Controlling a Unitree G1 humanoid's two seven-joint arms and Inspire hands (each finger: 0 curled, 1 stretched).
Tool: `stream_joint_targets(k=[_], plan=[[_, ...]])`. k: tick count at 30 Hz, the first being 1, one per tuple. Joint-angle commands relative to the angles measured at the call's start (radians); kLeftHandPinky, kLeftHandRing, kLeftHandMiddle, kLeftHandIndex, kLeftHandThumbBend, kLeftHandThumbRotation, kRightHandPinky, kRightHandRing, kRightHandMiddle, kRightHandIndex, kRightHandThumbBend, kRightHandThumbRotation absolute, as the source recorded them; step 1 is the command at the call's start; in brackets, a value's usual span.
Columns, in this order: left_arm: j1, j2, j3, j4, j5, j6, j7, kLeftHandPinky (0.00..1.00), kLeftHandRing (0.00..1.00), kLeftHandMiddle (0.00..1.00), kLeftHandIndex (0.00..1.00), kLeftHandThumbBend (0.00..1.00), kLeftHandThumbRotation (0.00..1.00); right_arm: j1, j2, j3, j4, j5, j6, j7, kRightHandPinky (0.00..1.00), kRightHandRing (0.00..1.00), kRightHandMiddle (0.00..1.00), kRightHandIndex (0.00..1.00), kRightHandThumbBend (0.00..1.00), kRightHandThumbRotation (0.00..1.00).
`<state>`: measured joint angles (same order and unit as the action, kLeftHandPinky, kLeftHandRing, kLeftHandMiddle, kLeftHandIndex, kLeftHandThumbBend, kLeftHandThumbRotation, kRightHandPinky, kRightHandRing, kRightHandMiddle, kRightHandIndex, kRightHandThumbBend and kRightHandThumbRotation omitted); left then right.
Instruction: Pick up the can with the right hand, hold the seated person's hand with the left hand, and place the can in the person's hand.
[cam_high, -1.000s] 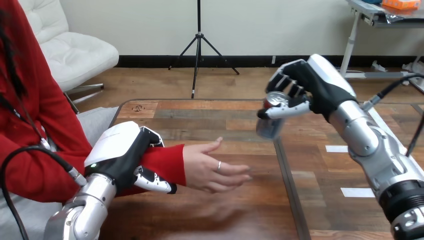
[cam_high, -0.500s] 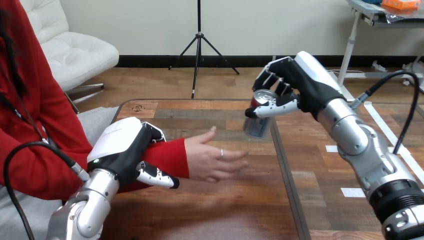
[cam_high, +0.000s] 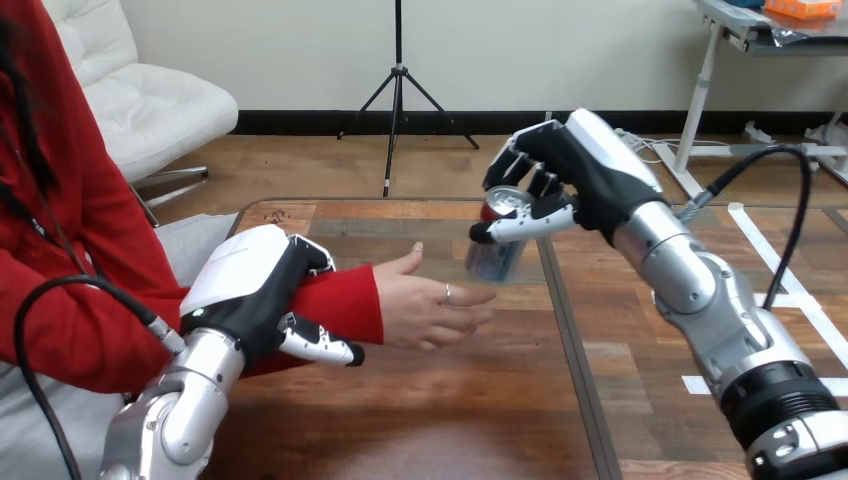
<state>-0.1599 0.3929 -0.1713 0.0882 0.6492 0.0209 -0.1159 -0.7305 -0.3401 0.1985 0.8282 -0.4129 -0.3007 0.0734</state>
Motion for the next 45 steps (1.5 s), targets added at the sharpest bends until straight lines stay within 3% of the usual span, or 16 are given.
stream_joint_targets(k=[1,13,20,36,45], plan=[[-0.334,-0.087,0.034,-0.129,-0.048,-0.072,0.110,0.19,0.25,0.32,0.32,0.76,0.00,-0.121,0.035,0.013,-0.176,-0.002,-0.018,0.000,0.32,0.35,0.42,0.46,0.64,0.00],[-0.353,-0.100,0.036,-0.112,-0.056,-0.071,0.112,0.19,0.24,0.31,0.32,0.74,0.00,-0.114,0.074,0.023,-0.168,-0.002,-0.033,0.006,0.33,0.35,0.42,0.46,0.64,0.00],[-0.365,-0.105,0.031,-0.096,-0.055,-0.065,0.103,0.19,0.24,0.32,0.32,0.74,0.00,-0.108,0.097,0.029,-0.190,0.002,0.001,0.018,0.32,0.36,0.42,0.46,0.63,0.00],[-0.371,-0.115,0.019,-0.085,-0.044,-0.028,0.074,0.20,0.26,0.33,0.33,0.76,0.00,-0.107,0.130,0.033,-0.204,-0.006,0.009,0.019,0.31,0.35,0.42,0.46,0.61,0.00],[-0.365,-0.115,0.017,-0.055,-0.047,-0.052,0.089,0.20,0.26,0.33,0.33,0.76,0.00,-0.101,0.142,0.034,-0.225,-0.001,0.004,0.023,0.30,0.35,0.41,0.46,0.60,0.00]])
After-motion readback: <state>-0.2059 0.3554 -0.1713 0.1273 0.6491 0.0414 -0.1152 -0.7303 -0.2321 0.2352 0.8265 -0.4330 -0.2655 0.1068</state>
